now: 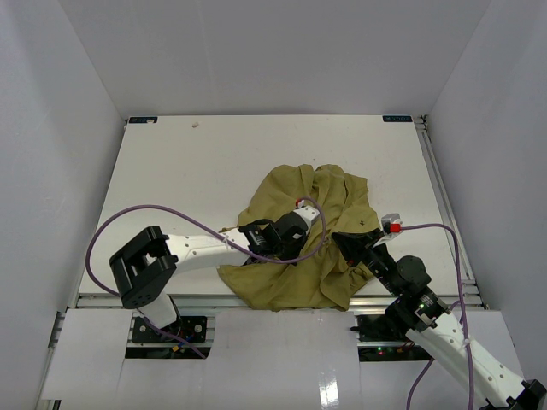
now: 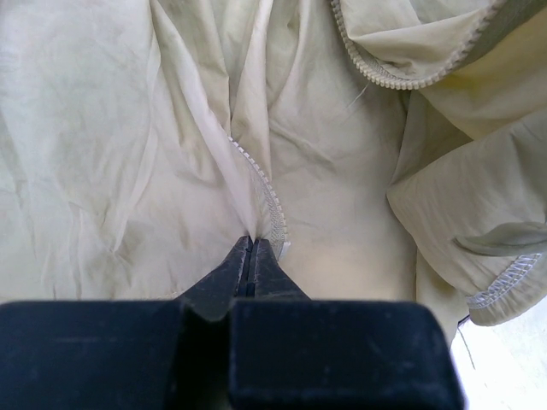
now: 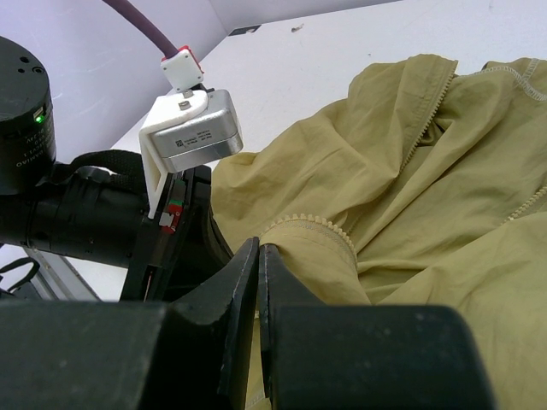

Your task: Zip up the jacket

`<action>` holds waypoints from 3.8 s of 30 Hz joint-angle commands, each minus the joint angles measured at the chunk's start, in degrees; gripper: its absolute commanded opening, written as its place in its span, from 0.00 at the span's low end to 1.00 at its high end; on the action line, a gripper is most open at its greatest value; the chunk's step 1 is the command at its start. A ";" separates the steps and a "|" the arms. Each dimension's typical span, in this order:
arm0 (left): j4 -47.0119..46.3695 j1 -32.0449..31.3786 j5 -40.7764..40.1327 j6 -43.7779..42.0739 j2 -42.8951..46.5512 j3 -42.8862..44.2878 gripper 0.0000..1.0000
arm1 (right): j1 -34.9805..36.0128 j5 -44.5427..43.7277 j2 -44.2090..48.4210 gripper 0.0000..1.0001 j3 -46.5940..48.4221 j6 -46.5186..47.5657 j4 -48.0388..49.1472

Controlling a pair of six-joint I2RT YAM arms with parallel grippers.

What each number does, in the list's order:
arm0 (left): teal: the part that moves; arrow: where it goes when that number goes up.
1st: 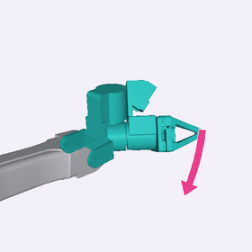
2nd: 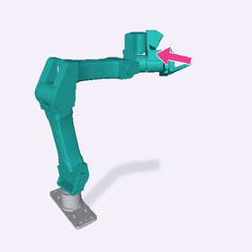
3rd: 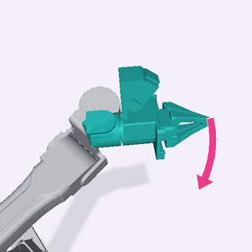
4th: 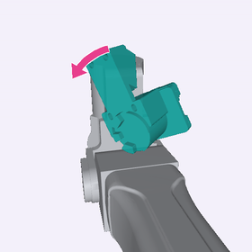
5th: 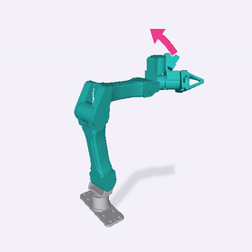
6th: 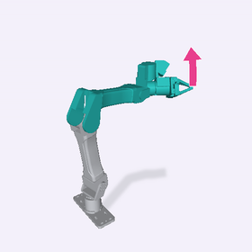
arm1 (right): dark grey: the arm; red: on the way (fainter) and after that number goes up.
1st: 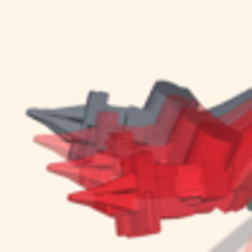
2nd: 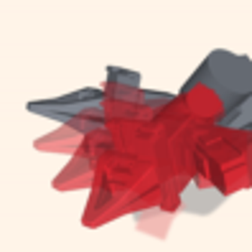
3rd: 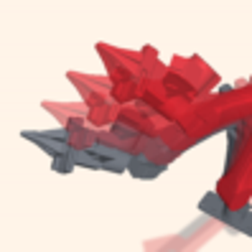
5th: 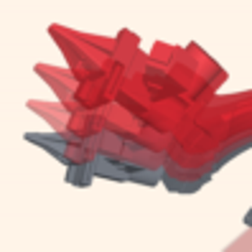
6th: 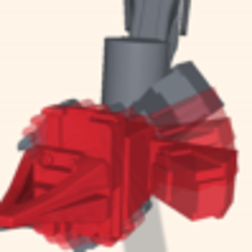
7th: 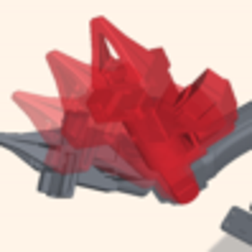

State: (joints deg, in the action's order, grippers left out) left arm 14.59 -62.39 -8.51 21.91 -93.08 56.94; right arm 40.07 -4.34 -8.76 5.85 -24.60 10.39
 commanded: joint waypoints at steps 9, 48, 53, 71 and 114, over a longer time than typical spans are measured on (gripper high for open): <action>-1.44 -0.28 2.01 -0.73 3.00 -1.10 0.00 | -0.20 -0.32 -0.15 0.08 2.15 1.13 1.65; -31.76 3.15 11.91 -9.20 22.00 -15.82 0.00 | -0.19 16.13 -8.20 0.08 -0.56 -0.89 16.33; -34.74 3.40 8.05 -6.96 24.11 -20.14 0.00 | -0.24 15.86 -8.03 0.08 -1.93 -3.04 17.12; -11.03 3.42 7.12 -2.13 8.74 -7.33 0.42 | -0.18 -7.68 7.02 0.08 -2.65 -7.59 -3.54; 1.72 -0.83 1.19 4.42 -9.38 8.34 0.47 | -0.26 -12.74 17.02 0.08 -0.95 -6.84 -14.44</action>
State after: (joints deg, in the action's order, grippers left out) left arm 15.52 -62.82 -6.51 25.44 -103.92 63.42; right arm 40.07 -16.40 -0.45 2.87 -32.38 -4.67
